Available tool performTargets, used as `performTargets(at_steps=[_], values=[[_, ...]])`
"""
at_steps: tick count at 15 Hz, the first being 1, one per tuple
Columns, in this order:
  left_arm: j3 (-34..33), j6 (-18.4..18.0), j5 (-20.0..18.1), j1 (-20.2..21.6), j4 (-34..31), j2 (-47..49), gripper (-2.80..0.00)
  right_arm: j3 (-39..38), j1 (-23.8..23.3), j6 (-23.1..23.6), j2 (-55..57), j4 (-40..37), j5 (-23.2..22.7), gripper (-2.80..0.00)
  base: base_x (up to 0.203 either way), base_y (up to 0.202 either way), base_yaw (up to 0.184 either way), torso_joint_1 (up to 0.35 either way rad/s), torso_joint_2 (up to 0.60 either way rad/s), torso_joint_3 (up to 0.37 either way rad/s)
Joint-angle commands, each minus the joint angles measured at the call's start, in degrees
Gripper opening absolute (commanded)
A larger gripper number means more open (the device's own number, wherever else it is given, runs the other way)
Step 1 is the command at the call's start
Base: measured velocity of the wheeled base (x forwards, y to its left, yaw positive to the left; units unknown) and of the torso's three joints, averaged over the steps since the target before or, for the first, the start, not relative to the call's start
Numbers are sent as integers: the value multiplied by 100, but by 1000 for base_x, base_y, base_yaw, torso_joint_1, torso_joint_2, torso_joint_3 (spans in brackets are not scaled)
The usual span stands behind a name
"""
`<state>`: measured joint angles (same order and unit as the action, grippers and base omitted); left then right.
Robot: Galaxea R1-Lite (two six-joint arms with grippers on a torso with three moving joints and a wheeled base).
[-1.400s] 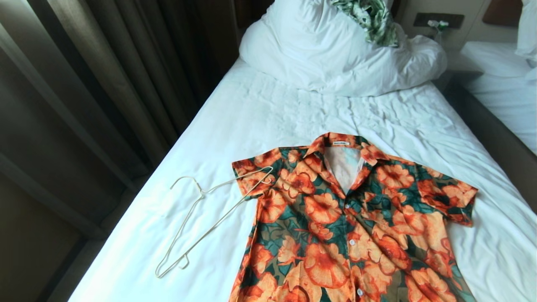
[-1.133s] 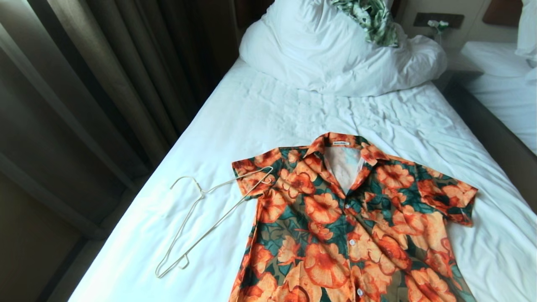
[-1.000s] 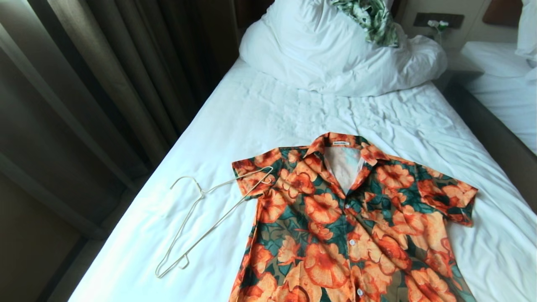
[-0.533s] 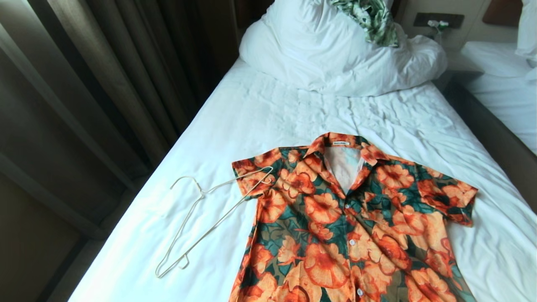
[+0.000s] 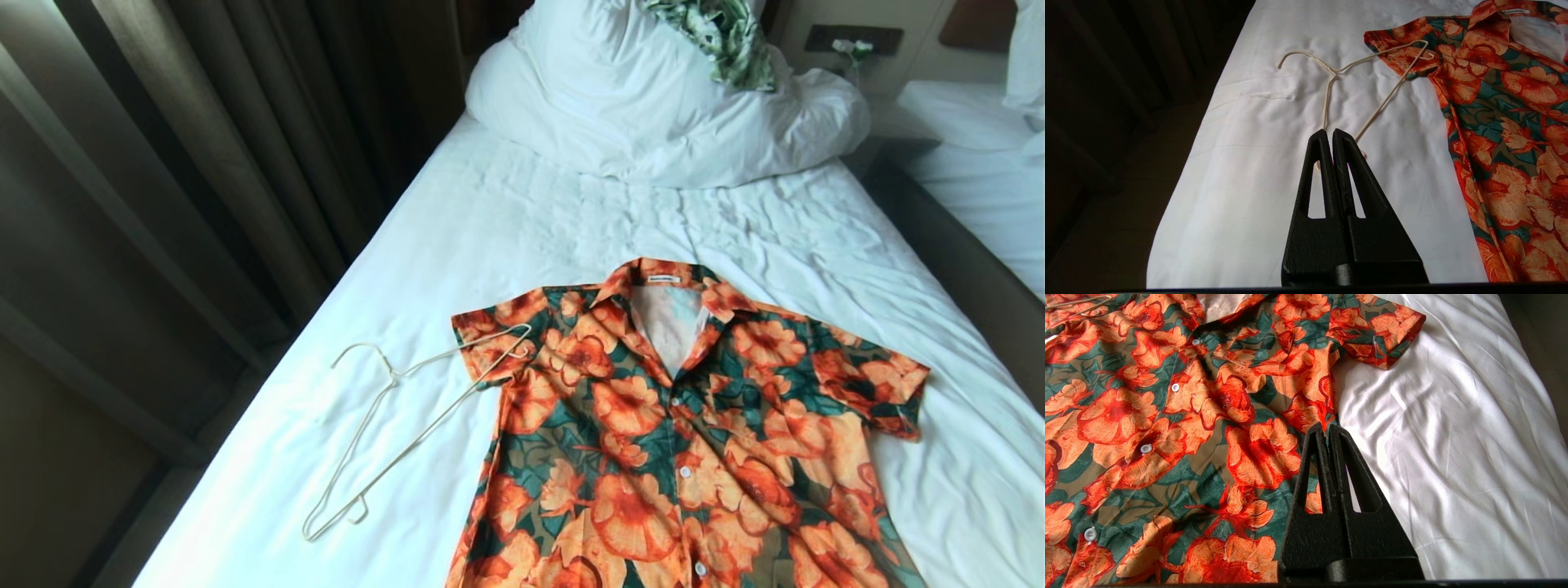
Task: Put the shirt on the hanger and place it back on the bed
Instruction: Lift the shirt and hanger
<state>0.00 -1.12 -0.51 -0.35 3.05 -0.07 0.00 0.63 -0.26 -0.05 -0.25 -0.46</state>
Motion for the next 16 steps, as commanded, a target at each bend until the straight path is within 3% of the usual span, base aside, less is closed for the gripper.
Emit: performTargets(at_steps=[1, 7, 10, 13, 16], values=[[-132, -2, -19, 0, 3, 7, -280, -9, -2, 0, 5, -2, -6, -280, 0, 0, 0, 0, 0, 0], [284, 104, -147, 0, -27, 39, -280, -9, 3, 0, -1, -2, -2, -280, 0, 0, 0, 0, 0, 0], [695, 233, -520, -1, -47, 722, -280, -9, 6, 0, 0, -2, 0, -280, 0, 0, 0, 0, 0, 0], [1240, 662, -1037, -28, -30, 1812, -280, -9, 5, 0, -4, -2, -5, -280, 0, 0, 0, 0, 0, 0], [1750, 1159, -1882, -47, 4, 3009, -280, -9, 3, 0, 3, -2, 1, -280, 0, 0, 0, 0, 0, 0]])
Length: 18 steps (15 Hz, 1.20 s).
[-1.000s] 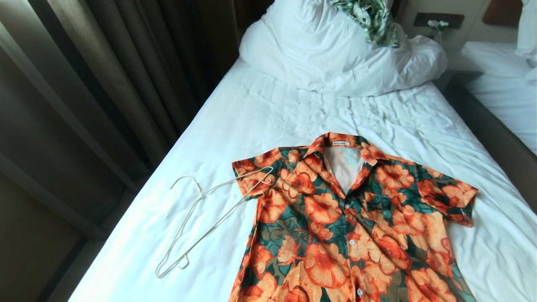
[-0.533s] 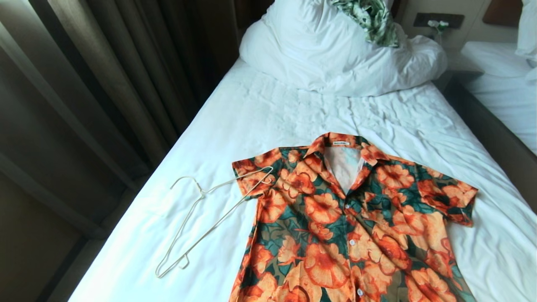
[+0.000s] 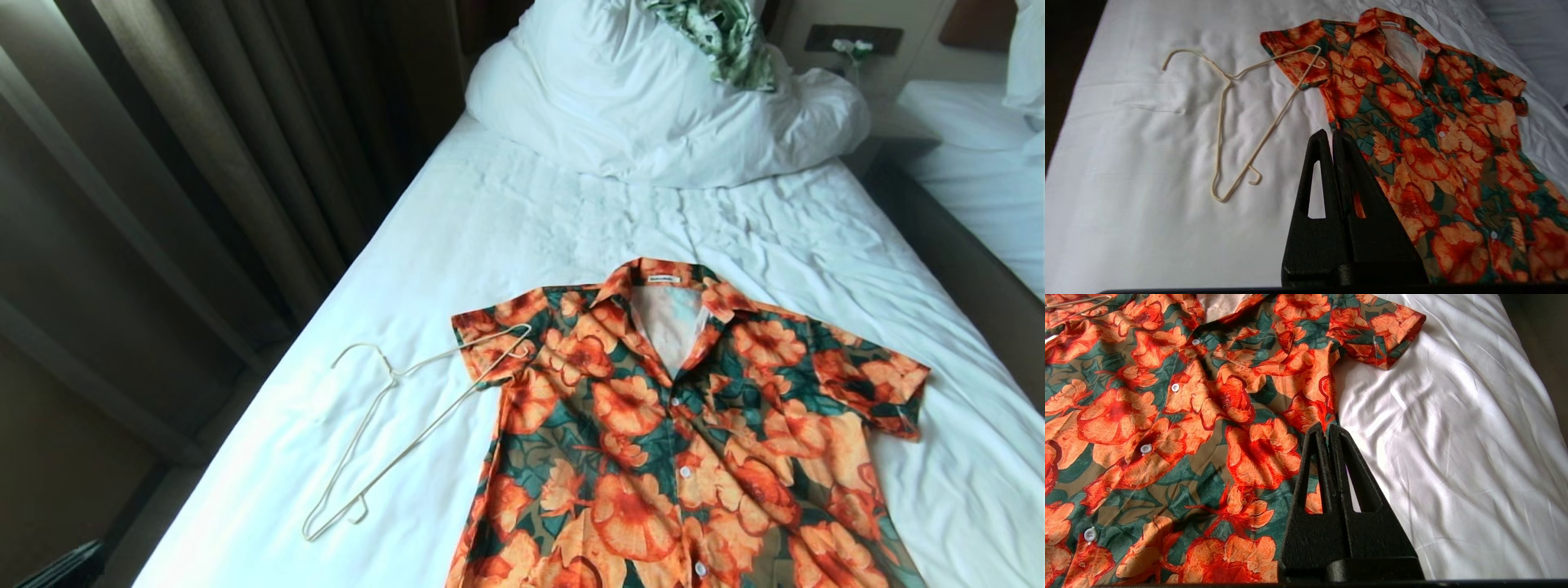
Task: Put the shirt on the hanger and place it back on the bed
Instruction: Lift the shirt and hanger
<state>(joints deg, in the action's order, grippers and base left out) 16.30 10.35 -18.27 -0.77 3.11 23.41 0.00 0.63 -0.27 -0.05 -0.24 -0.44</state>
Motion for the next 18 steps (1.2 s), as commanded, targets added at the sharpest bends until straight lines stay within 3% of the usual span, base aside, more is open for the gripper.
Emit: performTargets(at_steps=[1, 3, 8, 11, 15, 18], values=[[249, 159, -499, -7, 15, 947, -280, -9, 6, 0, -3, -2, -3, -280, 0, 0, 0, 0, 0, 0], [378, 317, -1271, -10, 204, 1511, -280, -9, -2, 0, 5, -2, 0, -280, 0, 0, 0, 0, 0, 0], [473, 730, -2278, -11, 1253, 3136, -280, -9, 0, 0, 5, -2, -9, -280, 0, 0, 0, 0, 0, 0], [537, 776, -2904, -4, 1691, 4074, -280, -9, -2, 0, 2, -2, -2, -280, 0, 0, 0, 0, 0, 0], [710, 753, -3509, 35, 2409, 5596, -280, -9, 6, 0, 4, -2, -2, -280, 0, 0, 0, 0, 0, 0], [1063, 723, -3757, 266, 2889, 6618, -280, -9, 0, 0, 5, -2, -1, -280, 0, 0, 0, 0, 0, 0]])
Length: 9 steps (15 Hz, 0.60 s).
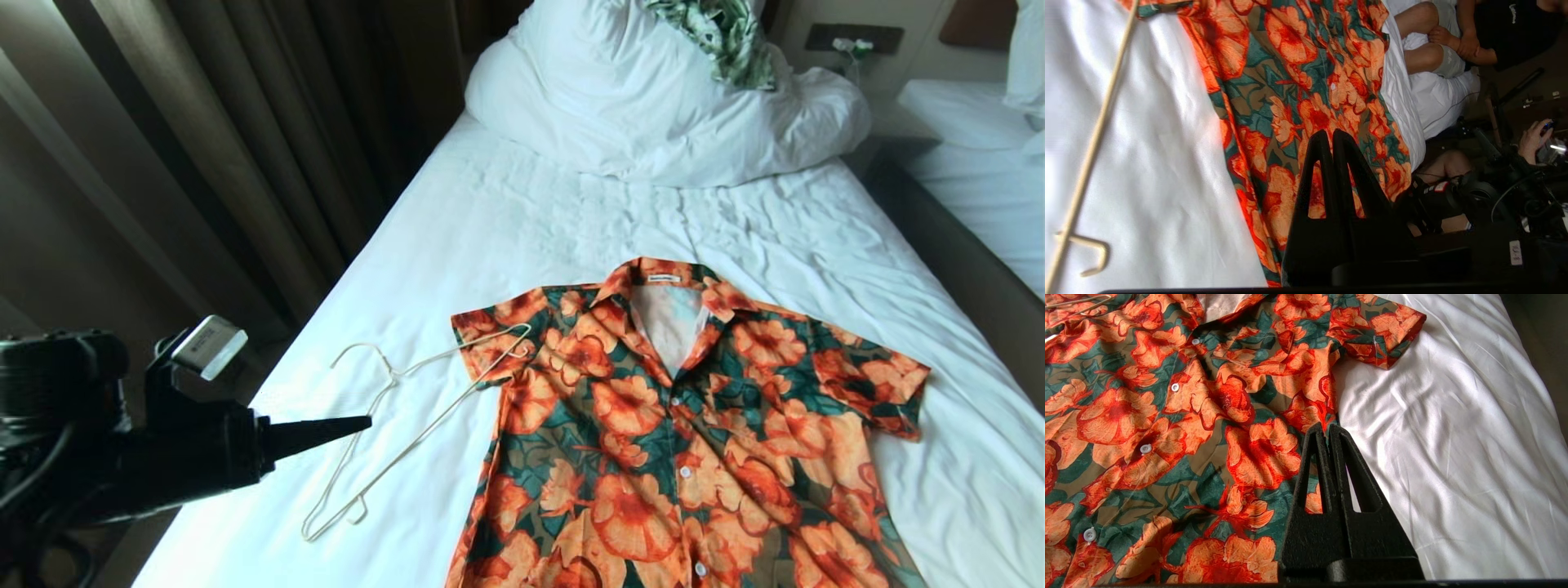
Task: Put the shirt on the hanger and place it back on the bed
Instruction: Lift the shirt and hanger
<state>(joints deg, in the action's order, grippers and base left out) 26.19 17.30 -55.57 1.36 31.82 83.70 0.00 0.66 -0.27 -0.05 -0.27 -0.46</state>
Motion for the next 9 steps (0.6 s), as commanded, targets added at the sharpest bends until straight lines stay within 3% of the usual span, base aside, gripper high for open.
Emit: performTargets(at_steps=[1, 4, 9], values=[[198, -52, -64, 180, 73, 854, -280, -9, 4, 0, 4, 0, 2, -280, 0, 0, 0, 0, 0, 0], [423, -617, -107, 671, 111, 1409, -280, -9, -1, 0, 5, 0, 2, -280, 0, 0, 0, 0, 0, 0], [567, -694, -72, 969, 32, 1714, -280, -9, -2, 0, 3, 0, -1, -280, 0, 0, 0, 0, 0, 0]])
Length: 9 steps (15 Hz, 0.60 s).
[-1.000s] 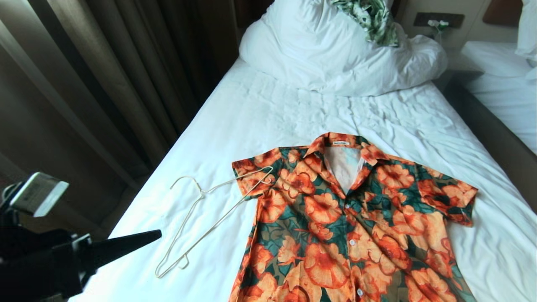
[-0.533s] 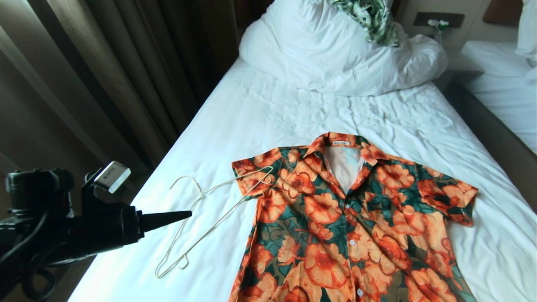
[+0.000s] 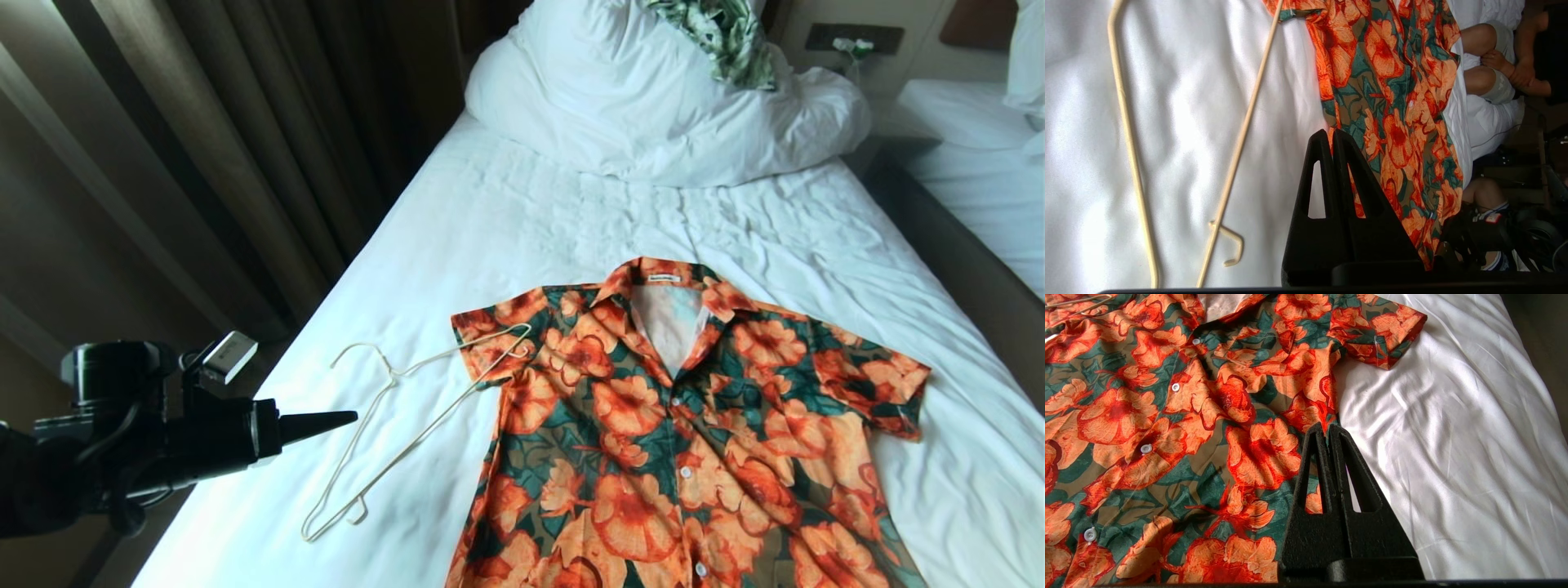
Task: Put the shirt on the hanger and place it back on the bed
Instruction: Lift the shirt and hanger
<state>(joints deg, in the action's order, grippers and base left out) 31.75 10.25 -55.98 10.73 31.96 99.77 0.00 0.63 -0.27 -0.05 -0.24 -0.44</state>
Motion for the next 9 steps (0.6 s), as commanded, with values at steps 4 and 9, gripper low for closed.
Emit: performTargets(at_steps=[4, 9], values=[[188, -317, -27, 218, 20, 475, 0, -9, 5, 0, 0, -2, -1, -280, 0, 0, 0, 0, 0, 0], [325, -615, 340, 230, 85, 987, 0, -9, -1, 0, 4, -2, 0, -280, 0, 0, 0, 0, 0, 0]])
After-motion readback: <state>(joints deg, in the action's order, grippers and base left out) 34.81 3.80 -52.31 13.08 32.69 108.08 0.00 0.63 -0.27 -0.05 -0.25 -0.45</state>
